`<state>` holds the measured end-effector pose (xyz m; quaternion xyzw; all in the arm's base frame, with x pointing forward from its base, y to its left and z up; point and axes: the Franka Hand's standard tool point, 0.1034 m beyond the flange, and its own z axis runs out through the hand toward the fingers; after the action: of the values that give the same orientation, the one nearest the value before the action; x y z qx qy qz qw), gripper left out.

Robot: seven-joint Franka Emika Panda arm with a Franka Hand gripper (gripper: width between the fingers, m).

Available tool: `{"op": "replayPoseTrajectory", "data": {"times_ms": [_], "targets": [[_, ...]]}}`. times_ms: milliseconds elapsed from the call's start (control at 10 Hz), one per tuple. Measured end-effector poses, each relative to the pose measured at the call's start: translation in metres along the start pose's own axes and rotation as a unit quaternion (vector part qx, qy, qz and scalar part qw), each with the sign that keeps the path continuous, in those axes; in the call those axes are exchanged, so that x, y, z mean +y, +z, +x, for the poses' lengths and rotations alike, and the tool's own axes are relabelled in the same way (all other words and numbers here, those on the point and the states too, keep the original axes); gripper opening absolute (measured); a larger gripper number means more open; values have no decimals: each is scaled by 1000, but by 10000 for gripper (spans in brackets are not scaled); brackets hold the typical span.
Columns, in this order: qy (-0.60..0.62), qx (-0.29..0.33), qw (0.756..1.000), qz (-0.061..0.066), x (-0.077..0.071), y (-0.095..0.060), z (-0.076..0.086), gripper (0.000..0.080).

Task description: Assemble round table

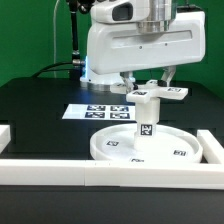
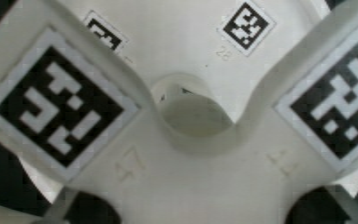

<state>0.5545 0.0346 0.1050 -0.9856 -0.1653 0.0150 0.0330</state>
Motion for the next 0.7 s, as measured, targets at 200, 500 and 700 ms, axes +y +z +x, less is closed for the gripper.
{"op": "replayPoseTrajectory", "data": {"times_ms": [200,500,700], "targets": [[0,0,1000,0,0,0,0,446],[0,0,1000,0,0,0,0,446],[8,0,1000,0,0,0,0,446]]}}
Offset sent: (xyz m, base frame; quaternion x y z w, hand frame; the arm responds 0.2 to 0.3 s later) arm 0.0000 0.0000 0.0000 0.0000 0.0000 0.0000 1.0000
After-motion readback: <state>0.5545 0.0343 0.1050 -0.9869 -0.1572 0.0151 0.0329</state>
